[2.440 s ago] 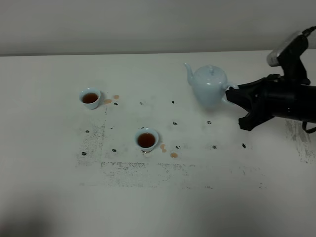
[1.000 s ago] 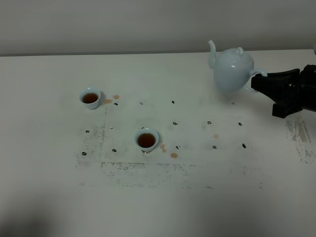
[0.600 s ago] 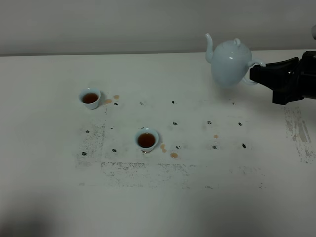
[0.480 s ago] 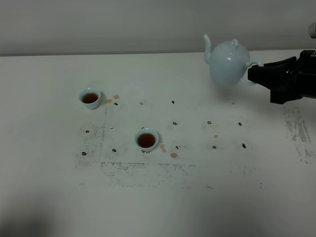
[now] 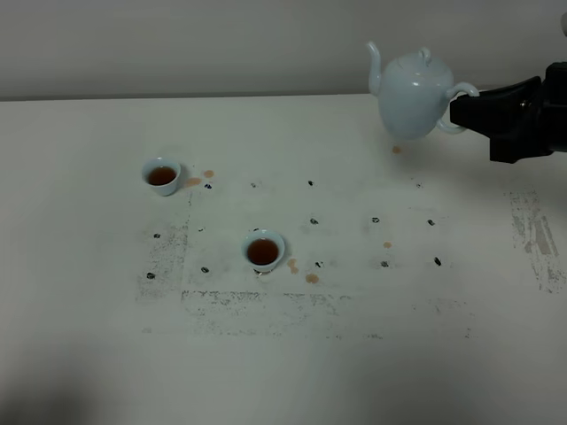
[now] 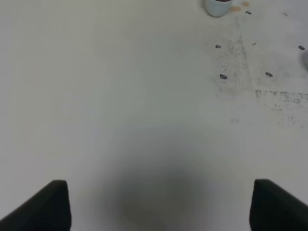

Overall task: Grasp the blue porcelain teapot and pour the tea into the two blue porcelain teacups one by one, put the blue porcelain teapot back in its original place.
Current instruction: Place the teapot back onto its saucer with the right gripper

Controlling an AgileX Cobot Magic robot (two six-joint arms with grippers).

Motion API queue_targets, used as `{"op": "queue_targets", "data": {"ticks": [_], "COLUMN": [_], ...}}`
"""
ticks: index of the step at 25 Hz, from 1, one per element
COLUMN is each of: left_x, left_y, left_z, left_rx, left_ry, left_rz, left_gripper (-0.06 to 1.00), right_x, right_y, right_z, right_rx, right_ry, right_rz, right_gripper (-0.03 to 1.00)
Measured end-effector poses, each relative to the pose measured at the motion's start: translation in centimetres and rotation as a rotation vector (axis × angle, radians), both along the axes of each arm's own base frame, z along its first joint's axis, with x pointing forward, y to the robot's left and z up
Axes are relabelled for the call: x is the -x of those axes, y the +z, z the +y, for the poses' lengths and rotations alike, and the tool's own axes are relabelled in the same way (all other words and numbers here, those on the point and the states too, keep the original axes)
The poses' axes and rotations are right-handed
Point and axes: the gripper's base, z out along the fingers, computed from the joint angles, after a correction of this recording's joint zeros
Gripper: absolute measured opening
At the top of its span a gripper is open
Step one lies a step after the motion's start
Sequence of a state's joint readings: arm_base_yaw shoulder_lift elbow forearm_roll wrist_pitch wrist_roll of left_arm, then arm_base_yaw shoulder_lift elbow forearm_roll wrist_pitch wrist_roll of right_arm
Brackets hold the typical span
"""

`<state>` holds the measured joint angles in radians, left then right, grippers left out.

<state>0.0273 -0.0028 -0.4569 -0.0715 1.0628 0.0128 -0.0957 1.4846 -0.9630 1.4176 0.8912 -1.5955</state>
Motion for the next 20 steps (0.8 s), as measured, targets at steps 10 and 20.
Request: {"op": "queue_targets", "data": {"ticks": [10,20], "left_x": [0.0,0.0], "left_y": [0.0,0.0], "left_z": [0.0,0.0], "left_rx": [0.000,0.000], "left_ry": [0.000,0.000], "left_rz": [0.000,0.000], "left_gripper": [0.72,0.72], "right_x": [-0.1,-1.0], "right_y": [-0.5,0.7], "right_z": [0.7,2.6], "right_rx": [0.052,-0.065], "right_ry": [-0.028,-0.012], "right_rz": [0.034,-0.101], "right_gripper": [0.04,0.04]}}
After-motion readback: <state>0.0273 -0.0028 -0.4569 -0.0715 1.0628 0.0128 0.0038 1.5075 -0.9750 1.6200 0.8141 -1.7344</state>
